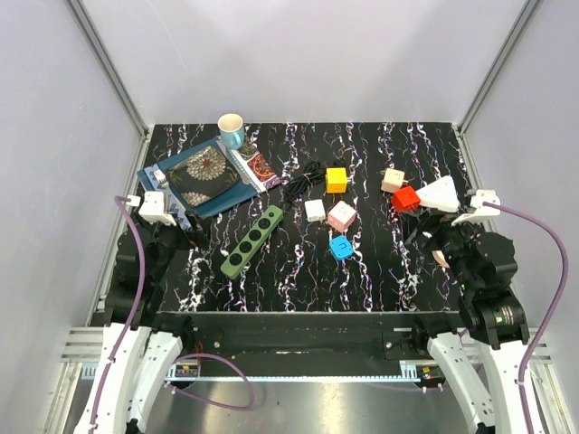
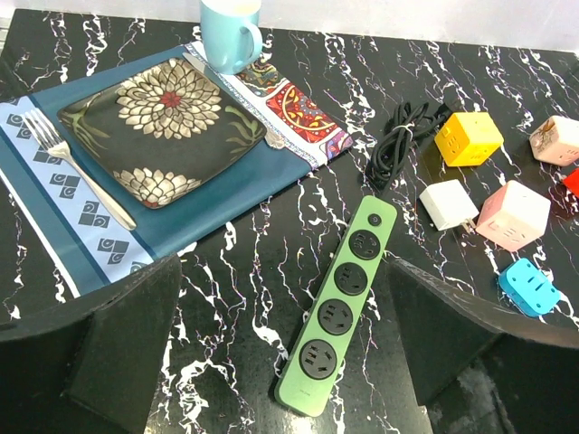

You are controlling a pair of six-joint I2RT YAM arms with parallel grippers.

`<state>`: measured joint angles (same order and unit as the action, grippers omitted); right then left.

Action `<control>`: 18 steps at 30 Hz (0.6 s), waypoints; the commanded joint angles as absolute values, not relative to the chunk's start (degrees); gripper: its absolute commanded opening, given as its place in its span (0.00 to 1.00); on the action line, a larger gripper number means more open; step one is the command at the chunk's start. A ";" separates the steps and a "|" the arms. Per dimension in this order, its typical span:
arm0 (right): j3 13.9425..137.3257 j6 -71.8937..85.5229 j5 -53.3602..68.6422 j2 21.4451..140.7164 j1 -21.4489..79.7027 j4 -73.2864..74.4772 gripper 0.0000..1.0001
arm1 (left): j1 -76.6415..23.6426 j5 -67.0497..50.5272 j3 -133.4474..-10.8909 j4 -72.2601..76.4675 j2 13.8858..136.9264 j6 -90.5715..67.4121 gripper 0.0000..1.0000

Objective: Insert the plug

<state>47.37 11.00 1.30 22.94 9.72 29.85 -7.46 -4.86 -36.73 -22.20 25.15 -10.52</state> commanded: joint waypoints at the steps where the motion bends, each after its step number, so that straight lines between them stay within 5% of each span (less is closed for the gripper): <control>1: 51.33 12.22 5.88 27.15 9.93 30.32 1.00 | -7.56 -7.03 -36.83 -18.46 26.28 -11.33 0.99; 14: 54.32 16.96 25.56 57.09 10.02 36.91 1.00 | -7.65 -14.23 -34.63 -17.66 33.74 -12.39 0.99; 18: 54.84 18.20 20.26 65.46 12.47 37.70 1.00 | -7.73 -15.38 -34.80 -18.90 36.99 -12.74 0.99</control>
<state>52.31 17.28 20.71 60.45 9.93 35.27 -7.53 -11.94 -34.74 -20.97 34.61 -11.90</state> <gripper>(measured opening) 0.994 0.987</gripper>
